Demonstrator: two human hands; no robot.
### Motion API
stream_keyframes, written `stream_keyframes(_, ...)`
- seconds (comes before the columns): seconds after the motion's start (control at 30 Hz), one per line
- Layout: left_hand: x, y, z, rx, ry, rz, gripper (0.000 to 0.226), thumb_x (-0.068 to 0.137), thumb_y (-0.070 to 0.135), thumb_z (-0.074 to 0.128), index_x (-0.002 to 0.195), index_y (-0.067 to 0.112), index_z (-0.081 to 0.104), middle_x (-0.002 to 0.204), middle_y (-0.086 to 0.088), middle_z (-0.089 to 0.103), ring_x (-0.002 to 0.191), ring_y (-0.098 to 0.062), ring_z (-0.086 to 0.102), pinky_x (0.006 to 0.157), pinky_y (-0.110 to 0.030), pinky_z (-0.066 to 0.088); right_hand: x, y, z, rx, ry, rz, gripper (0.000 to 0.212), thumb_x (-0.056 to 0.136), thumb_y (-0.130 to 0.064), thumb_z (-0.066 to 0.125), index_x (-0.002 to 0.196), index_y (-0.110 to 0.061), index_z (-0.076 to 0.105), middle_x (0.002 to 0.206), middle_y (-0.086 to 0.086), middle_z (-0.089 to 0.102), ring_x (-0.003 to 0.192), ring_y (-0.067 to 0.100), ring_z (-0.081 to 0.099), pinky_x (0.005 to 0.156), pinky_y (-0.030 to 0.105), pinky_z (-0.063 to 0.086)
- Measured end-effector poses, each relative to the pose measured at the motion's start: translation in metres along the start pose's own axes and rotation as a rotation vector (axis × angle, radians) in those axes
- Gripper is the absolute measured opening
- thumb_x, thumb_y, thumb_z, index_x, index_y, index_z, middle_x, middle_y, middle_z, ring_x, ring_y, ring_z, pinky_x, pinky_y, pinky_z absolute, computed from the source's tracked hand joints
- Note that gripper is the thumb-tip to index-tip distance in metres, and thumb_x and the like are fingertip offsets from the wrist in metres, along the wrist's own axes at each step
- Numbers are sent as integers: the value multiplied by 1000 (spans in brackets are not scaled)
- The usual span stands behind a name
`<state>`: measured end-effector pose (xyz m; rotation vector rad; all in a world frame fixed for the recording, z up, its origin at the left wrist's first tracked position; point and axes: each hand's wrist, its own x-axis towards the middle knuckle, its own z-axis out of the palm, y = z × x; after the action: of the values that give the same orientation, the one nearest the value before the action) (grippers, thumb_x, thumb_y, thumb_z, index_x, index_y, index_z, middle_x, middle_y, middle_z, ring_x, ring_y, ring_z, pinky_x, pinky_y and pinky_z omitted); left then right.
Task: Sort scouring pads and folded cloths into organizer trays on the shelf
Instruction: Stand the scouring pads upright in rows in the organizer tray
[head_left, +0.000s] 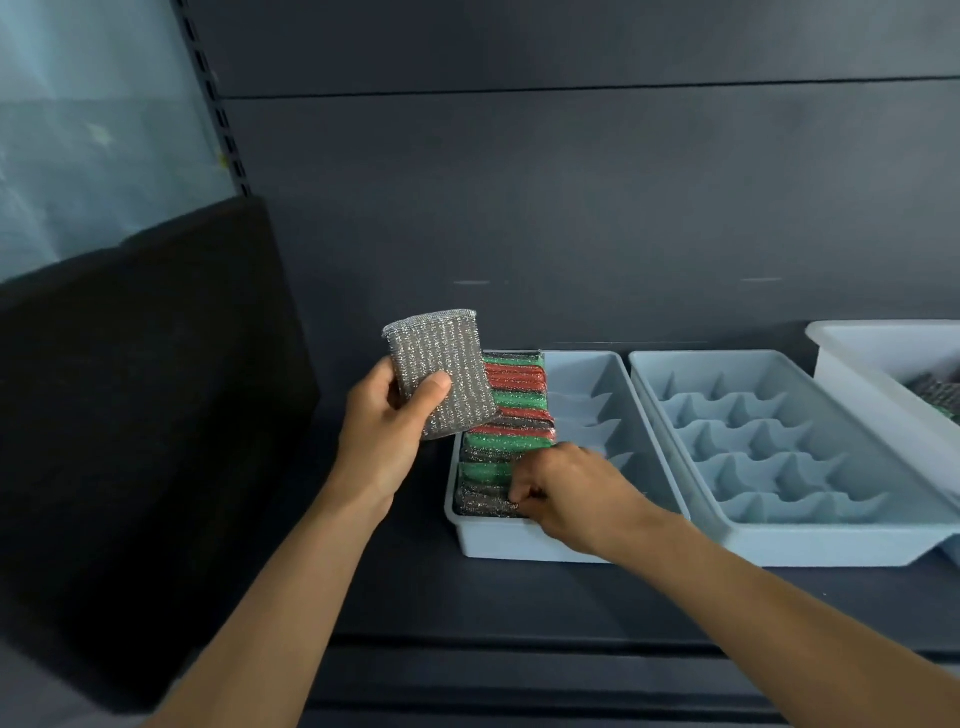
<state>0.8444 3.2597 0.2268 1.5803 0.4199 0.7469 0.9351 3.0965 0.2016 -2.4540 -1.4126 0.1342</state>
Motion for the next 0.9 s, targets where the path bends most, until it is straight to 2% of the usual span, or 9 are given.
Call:
stream_keyframes(0.13, 4, -2, 0, 24, -53, 1, 13, 92, 19, 66, 104, 25, 66, 101, 9, 75, 95, -3, 69, 82, -18, 50, 2, 7, -6, 102, -24, 48, 8, 87, -22, 67, 88, -25, 74, 89, -10, 70, 80, 8, 62, 75, 25, 49)
stream_keyframes(0.23, 8, -2, -1, 93, -157, 6, 16, 93, 17, 65, 105, 27, 65, 100, 12, 74, 93, 0, 68, 78, -13, 50, 7, 14, -20, 250, 204, 104, 10, 87, -27, 68, 95, -26, 73, 83, -16, 61, 72, 3, 56, 79, 34, 54)
stream_keyframes(0.33, 12, 2, 8, 212, -289, 32, 21, 91, 12, 66, 106, 26, 65, 94, 10, 73, 85, 3, 68, 74, -13, 51, 12, 21, -37, 176, 500, 64, 52, 84, -32, 71, 132, -27, 52, 113, -6, 51, 93, 13, 57, 82, 37, 52)
stream_keyframes(0.43, 19, 9, 29, 408, -352, 176, 28, 83, 13, 74, 104, 28, 63, 91, 13, 66, 80, 8, 60, 74, -12, 47, 20, 23, -58, 83, 451, -92, 73, 82, -31, 72, 145, -33, 34, 139, -4, 38, 120, 19, 44, 94, 34, 44)
stream_keyframes(0.53, 30, 9, 51, 501, -331, 241, 33, 81, 19, 77, 104, 29, 56, 100, 13, 61, 93, 3, 56, 83, -16, 46, 30, 35, -69, 6, 453, -134, 40, 85, -29, 68, 124, -27, 58, 115, -6, 62, 104, 17, 50, 81, 40, 50)
stream_keyframes(0.6, 42, 3, 63, 507, -308, 244, 36, 83, 21, 76, 111, 28, 55, 106, 11, 61, 92, -2, 57, 86, -25, 47, 35, 54, -73, -19, 467, -106, 21, 87, -29, 66, 106, -22, 66, 97, -7, 66, 95, 17, 52, 73, 39, 50)
stream_keyframes(0.7, 61, -13, 75, 621, -341, 194, 52, 89, 27, 69, 135, 26, 46, 131, 5, 55, 118, -12, 53, 104, -35, 42, 46, 93, -79, -9, 456, 4, 21, 88, -29, 61, 103, -17, 67, 97, 1, 68, 96, 25, 58, 78, 37, 49)
stream_keyframes(0.77, 72, -25, 80, 782, -429, 122, 64, 94, 37, 61, 149, 24, 33, 152, 1, 39, 141, -19, 35, 114, -38, 29, 59, 118, -81, 28, 491, 135, 21, 87, -22, 66, 106, -15, 67, 101, 7, 69, 96, 30, 62, 79, 35, 47)
stream_keyframes(0.9, 91, -52, 88, 1088, -564, 32, 72, 97, 53, 44, 156, 23, 14, 164, -1, 10, 151, -21, 7, 121, -39, 7, 90, 143, -71, 10, 464, 198, 20, 85, -18, 67, 105, -17, 63, 100, 7, 70, 96, 32, 62, 75, 35, 46)
